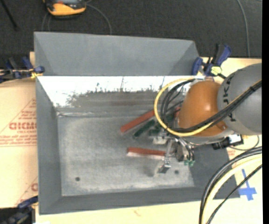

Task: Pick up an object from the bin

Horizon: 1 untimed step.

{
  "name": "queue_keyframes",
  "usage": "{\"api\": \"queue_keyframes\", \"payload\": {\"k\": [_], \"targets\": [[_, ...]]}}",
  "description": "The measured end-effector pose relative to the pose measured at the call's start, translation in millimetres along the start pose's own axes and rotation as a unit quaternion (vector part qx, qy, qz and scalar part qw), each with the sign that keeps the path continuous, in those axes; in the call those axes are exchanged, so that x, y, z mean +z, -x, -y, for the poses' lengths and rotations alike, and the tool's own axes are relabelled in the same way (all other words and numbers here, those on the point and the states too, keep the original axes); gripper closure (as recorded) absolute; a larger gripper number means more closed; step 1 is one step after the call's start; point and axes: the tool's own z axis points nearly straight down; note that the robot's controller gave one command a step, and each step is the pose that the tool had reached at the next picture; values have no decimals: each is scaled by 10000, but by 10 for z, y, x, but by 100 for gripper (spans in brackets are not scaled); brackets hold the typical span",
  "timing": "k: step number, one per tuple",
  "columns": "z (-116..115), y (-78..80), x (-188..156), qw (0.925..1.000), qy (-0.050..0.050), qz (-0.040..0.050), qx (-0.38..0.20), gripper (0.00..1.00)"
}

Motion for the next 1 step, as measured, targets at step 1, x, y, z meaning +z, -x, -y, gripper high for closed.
{"api": "queue_keyframes", "payload": {"k": [1], "targets": [[16,11,238,9997,-14,8,-249,0]]}}
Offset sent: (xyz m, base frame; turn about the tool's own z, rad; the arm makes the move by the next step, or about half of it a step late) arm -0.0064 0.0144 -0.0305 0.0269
